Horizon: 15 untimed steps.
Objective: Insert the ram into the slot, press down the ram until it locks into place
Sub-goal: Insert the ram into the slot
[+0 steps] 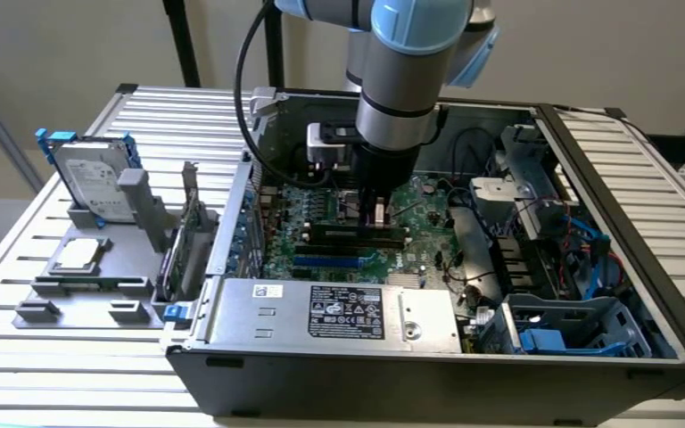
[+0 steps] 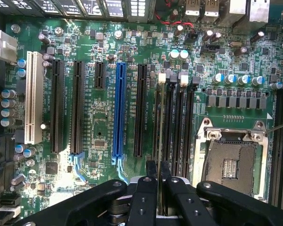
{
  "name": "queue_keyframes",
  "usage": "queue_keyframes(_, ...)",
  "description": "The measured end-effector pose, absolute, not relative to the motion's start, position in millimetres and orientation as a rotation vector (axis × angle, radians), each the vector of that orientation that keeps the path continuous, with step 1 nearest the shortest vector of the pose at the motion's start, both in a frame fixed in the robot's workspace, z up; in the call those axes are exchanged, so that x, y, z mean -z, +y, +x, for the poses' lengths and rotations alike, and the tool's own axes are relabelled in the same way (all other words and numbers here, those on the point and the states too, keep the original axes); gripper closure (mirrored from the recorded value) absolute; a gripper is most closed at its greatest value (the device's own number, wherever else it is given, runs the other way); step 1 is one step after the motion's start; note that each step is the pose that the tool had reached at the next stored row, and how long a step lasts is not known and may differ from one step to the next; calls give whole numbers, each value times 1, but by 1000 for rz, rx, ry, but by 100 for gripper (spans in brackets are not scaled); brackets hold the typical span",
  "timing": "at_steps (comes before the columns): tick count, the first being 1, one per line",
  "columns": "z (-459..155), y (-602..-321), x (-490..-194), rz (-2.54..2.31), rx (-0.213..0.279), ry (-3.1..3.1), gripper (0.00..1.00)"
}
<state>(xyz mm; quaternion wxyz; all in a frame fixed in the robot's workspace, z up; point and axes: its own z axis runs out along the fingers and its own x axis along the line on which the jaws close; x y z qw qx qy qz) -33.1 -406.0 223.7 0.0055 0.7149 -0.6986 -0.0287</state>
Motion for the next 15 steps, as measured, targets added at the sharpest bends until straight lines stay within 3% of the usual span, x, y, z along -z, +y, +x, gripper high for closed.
queue_keyframes(15, -33, -403, -220, 2237, 87, -2186, 86)
